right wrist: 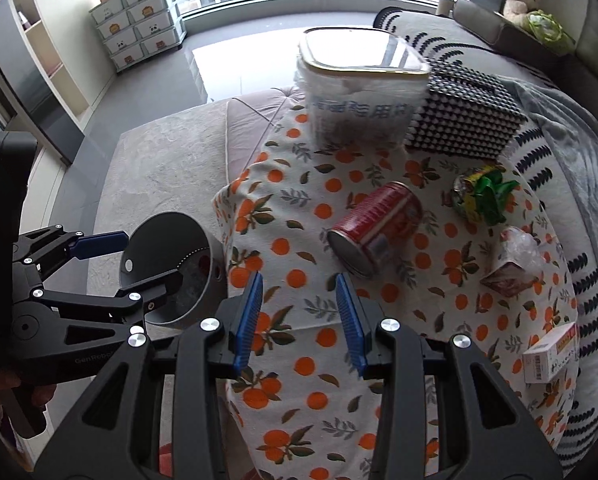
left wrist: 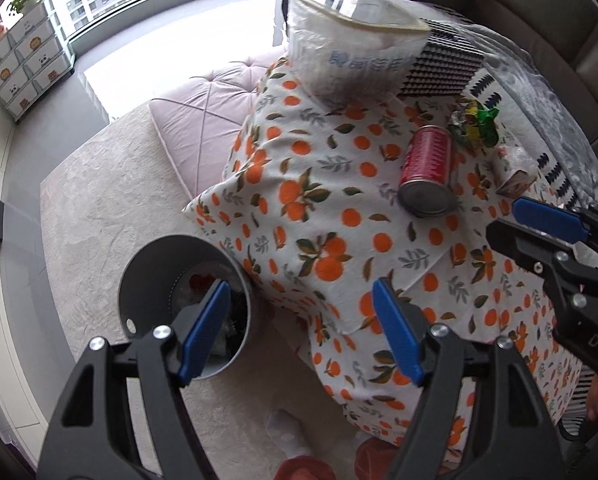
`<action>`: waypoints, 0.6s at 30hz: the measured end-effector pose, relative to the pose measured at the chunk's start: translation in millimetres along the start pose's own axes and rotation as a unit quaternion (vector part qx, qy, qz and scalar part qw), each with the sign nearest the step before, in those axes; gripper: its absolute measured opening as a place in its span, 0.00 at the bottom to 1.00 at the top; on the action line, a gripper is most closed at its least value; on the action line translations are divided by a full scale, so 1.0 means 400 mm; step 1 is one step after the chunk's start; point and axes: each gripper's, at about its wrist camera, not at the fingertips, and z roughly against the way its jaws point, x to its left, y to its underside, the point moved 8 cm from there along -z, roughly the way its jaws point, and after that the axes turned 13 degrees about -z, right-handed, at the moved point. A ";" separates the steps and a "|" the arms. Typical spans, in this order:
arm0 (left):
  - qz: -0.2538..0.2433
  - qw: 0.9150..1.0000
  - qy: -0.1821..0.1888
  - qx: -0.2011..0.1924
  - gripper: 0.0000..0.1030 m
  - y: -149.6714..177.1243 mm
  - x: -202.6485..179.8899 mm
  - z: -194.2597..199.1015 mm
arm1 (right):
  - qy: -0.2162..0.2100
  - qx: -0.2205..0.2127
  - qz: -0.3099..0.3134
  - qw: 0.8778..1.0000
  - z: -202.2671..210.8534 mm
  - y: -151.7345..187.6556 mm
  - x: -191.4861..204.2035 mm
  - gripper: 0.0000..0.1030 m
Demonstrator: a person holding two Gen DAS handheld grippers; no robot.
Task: Collect trash
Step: 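Grasp the red drink can with the left tool while the right tool grasps the plastic-wrapped cup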
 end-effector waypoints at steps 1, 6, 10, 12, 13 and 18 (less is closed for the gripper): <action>-0.007 1.000 0.002 -0.002 0.72 -0.017 -0.023 0.001 | 0.004 -0.003 -0.008 1.000 0.010 -0.002 -0.029 0.36; -0.039 0.999 0.012 -0.007 0.72 -0.092 -0.132 -0.004 | 0.023 -0.011 -0.041 0.999 0.046 -0.005 -0.163 0.36; -0.059 0.998 0.012 -0.010 0.72 -0.141 -0.209 -0.014 | 0.037 -0.016 -0.065 0.997 0.065 -0.009 -0.269 0.36; -0.064 0.998 0.011 -0.013 0.72 -0.166 -0.240 -0.023 | 0.043 -0.022 -0.076 0.996 0.074 -0.018 -0.313 0.40; -0.064 0.998 0.012 -0.016 0.72 -0.178 -0.252 -0.028 | 0.048 -0.028 -0.081 0.995 0.079 -0.024 -0.336 0.46; -0.076 0.997 0.010 -0.023 0.72 -0.239 -0.294 -0.070 | 0.062 -0.050 -0.105 0.991 0.077 -0.058 -0.420 0.61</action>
